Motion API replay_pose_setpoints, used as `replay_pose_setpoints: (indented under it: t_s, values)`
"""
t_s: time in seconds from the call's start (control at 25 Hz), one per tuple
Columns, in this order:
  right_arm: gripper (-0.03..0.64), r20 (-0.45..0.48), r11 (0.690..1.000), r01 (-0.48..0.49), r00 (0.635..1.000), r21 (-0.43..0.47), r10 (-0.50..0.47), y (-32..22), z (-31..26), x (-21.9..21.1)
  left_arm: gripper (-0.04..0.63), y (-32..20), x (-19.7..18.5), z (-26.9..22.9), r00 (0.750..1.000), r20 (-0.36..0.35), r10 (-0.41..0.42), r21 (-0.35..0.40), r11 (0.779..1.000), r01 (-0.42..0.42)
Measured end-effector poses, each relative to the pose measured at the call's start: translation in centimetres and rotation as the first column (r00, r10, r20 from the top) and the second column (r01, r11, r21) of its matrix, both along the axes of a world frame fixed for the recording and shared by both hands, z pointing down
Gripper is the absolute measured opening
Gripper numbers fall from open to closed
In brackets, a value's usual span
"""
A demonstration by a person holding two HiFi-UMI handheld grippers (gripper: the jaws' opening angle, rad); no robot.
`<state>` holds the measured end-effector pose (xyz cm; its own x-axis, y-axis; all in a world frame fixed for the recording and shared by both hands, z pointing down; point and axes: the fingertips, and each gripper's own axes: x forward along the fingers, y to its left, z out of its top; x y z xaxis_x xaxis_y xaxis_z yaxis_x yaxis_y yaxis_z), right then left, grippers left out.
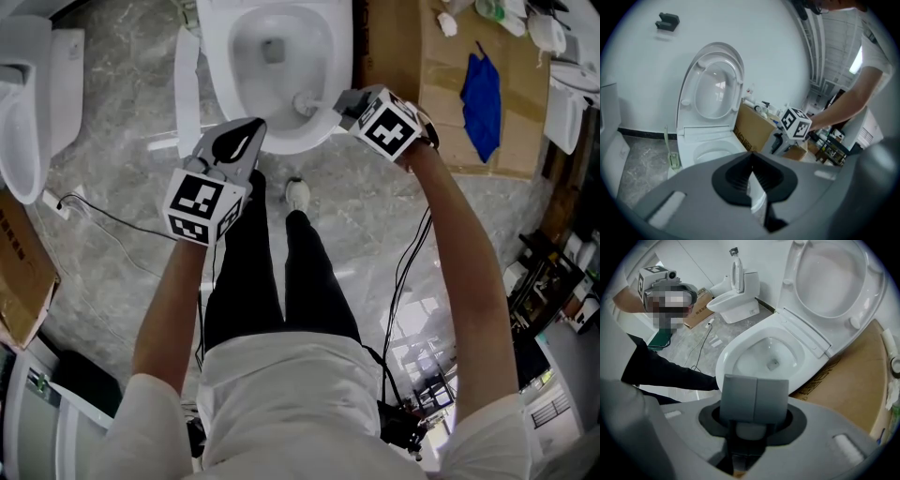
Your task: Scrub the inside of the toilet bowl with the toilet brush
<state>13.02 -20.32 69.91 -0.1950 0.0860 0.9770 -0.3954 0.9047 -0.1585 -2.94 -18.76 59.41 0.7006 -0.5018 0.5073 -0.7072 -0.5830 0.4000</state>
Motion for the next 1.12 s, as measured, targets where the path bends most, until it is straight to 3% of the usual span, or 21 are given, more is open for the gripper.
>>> replay_pose_setpoints:
  t_s: [0.8, 1.12]
  values:
    - [0.153, -0.039, 0.999, -0.012, 0.999, 0.046, 0.014, -7.0, 0.2, 0.1, -0.009, -3.7, -1.9, 1.3, 1.0, -0.014, -0.002, -0.02, 1.0, 0.002]
    - [0.153, -0.094, 0.997, -0.001, 0.996, 0.072, 0.008, -10.0, 0.8, 0.5, -0.009, -5.7, -3.4, 1.6, 1.0, -0.008, -0.006, -0.016, 1.0, 0.005]
